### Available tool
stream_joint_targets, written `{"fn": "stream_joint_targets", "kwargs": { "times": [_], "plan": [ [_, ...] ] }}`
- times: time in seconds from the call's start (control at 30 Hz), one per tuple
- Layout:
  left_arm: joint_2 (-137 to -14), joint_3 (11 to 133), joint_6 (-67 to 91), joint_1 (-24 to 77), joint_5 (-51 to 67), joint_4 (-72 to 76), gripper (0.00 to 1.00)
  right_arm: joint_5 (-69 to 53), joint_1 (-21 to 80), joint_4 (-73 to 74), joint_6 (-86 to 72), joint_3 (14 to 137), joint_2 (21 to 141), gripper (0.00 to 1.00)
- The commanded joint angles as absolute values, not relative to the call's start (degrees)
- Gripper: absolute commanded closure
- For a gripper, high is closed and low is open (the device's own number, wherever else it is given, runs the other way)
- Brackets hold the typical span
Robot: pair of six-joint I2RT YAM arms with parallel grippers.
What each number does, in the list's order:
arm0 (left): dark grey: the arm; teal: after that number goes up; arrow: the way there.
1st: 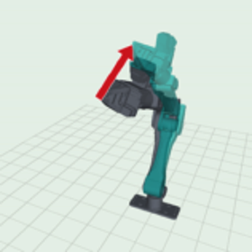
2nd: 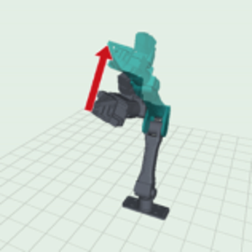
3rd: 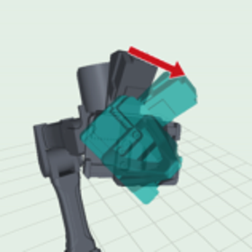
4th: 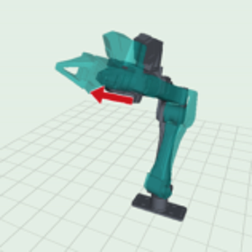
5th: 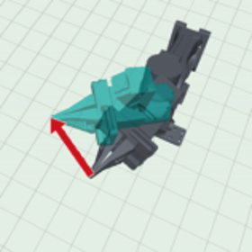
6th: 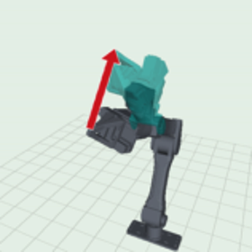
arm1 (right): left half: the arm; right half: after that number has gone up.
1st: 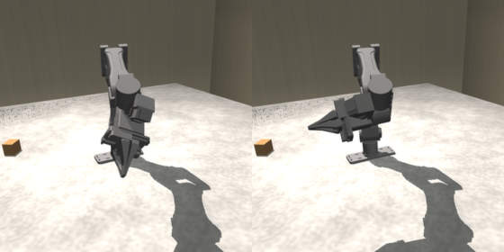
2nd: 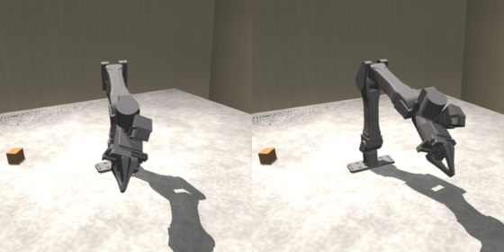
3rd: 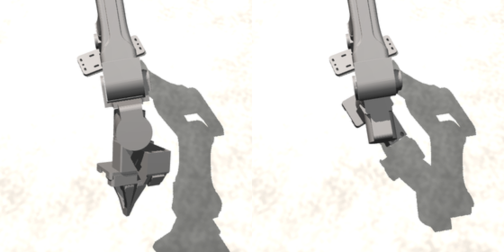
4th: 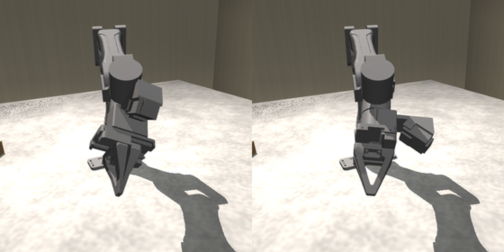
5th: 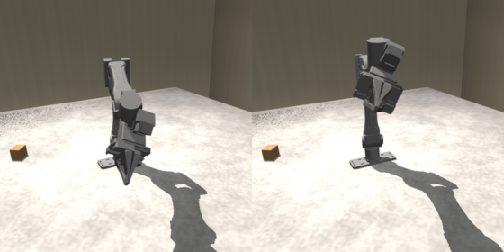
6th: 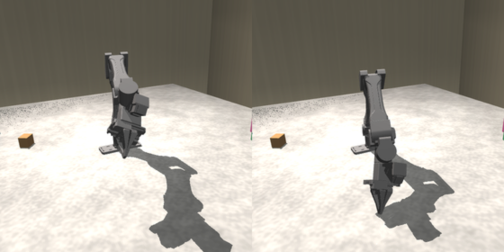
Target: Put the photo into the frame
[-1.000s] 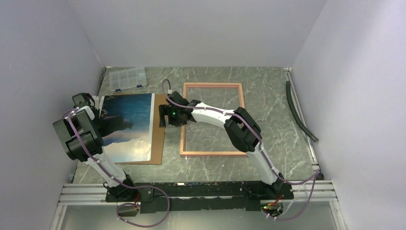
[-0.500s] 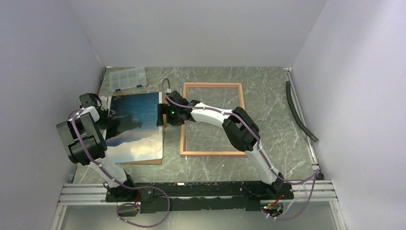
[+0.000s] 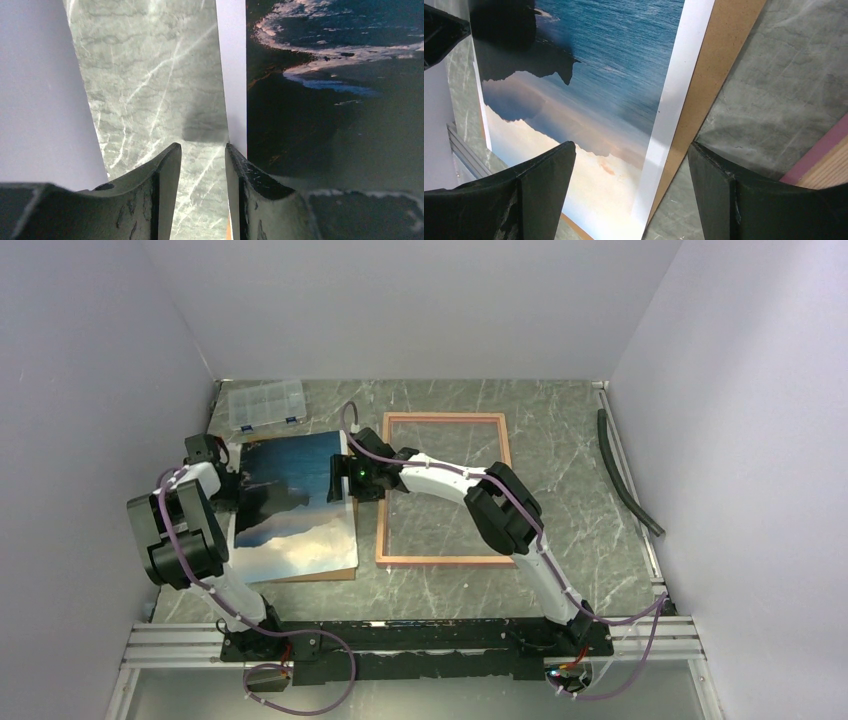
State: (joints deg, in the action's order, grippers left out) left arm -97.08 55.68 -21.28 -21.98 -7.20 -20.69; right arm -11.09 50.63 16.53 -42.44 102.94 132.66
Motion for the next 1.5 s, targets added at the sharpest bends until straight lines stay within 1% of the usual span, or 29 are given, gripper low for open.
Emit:
{"fn": "stream_joint_targets", "kwargs": {
  "times": [0.0,0.2,0.33,0.43,0.67,1.03,1.37,1.47],
  "plan": [
    [-94.58,54.73,-19.16,-20.50,-2.76,-27.87,0.56,-13.17,51.24,21.25,-42.28,102.27,131.98,0.14],
    [-91.85,58.05,-20.75,-24.82,1.90,-34.18,0.55,-17.90,51.95,25.86,-40.03,99.96,128.94,0.15],
    [-89.52,56.79,-22.19,-25.14,2.79,-35.12,0.55,-18.08,52.24,28.54,-37.82,98.11,126.80,0.15],
    [-88.47,56.05,-22.06,-25.18,3.62,-35.81,0.55,-19.37,52.44,32.41,-35.71,99.01,127.06,0.15],
    [-87.86,51.31,-23.34,-24.97,2.58,-32.18,0.56,-22.08,53.61,34.14,-33.92,96.95,126.85,0.16],
    [-88.90,46.82,-24.07,-24.66,3.49,-28.57,0.61,-25.21,55.63,36.55,-33.38,99.61,129.70,0.18],
    [-88.80,45.88,-24.48,-24.48,3.94,-28.30,0.63,-31.22,54.99,33.03,-35.70,99.25,129.75,0.30],
    [-88.68,45.80,-24.68,-24.37,3.82,-28.22,0.64,-31.94,54.64,32.34,-36.20,99.23,128.83,0.31]
  ]
}}
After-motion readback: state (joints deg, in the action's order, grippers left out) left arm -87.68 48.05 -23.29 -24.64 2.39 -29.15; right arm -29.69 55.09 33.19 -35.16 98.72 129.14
